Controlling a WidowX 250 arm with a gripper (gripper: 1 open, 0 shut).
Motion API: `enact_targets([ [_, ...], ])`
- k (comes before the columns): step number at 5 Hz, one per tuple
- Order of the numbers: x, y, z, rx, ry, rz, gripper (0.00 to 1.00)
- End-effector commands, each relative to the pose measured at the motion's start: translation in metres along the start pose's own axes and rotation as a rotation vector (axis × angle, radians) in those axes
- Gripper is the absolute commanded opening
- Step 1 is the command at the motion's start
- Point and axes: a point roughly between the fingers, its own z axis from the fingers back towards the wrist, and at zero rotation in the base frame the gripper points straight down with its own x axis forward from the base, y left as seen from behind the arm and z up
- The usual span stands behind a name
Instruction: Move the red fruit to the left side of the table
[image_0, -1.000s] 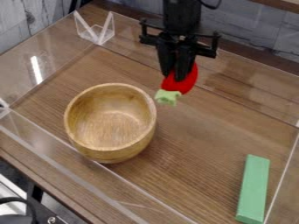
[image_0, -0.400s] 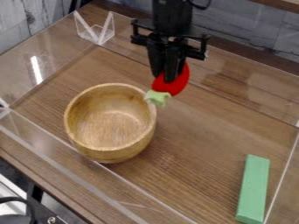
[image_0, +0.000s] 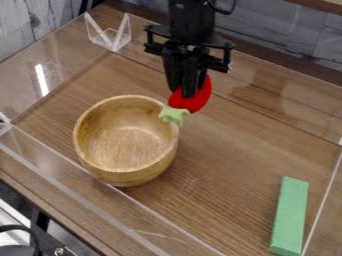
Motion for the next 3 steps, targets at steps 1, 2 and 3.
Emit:
enact_targets([
  [1,0.0005,-0.0002,0.0136,0.005,-0.057,-0.012,0.00],
  [2,-0.0008,-0.0007,0.0127,0.006,-0.061,-0.018,0.00],
  [3,-0.0014,-0.0012,0.0122,0.006,-0.065,-0.016,0.00],
])
